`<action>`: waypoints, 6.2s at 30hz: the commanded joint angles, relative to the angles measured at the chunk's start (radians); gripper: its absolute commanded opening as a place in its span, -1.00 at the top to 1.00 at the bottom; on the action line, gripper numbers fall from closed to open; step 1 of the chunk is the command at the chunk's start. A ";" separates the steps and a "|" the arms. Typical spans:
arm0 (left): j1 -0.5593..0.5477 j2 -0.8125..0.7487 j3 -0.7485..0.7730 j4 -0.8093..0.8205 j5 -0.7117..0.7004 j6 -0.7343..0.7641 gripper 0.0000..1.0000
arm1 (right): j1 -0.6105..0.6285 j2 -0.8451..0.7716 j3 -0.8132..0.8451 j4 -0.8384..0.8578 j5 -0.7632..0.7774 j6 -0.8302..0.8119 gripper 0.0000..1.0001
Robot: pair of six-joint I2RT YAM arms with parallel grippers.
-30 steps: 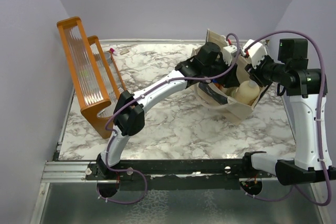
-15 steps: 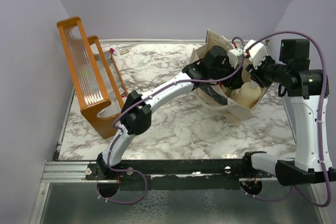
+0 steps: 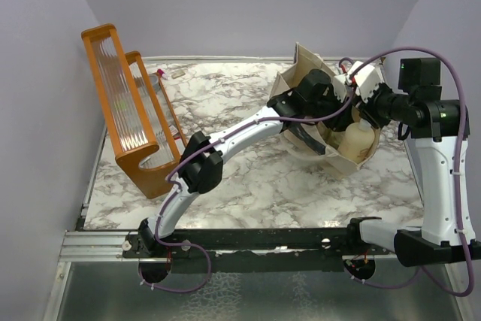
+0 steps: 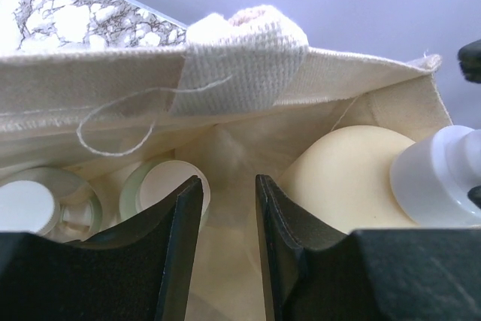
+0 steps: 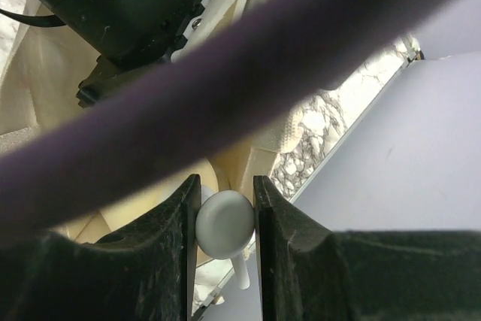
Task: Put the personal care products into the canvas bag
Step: Adjust the canvas bag at the center of the board.
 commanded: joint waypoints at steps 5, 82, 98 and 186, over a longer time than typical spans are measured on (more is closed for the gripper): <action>-0.017 -0.017 0.063 0.007 0.079 0.029 0.18 | 0.004 -0.026 -0.026 0.110 -0.003 -0.035 0.98; 0.041 -0.003 -0.087 0.693 0.460 -0.189 0.89 | 0.004 0.045 0.088 0.133 -0.012 0.158 0.97; 0.062 -0.047 0.019 0.522 0.454 -0.126 1.00 | 0.004 0.048 0.105 0.186 0.031 0.251 -0.38; 0.654 -0.555 0.231 -0.185 0.057 0.289 1.00 | 0.507 0.402 -0.077 0.683 -0.030 0.459 0.81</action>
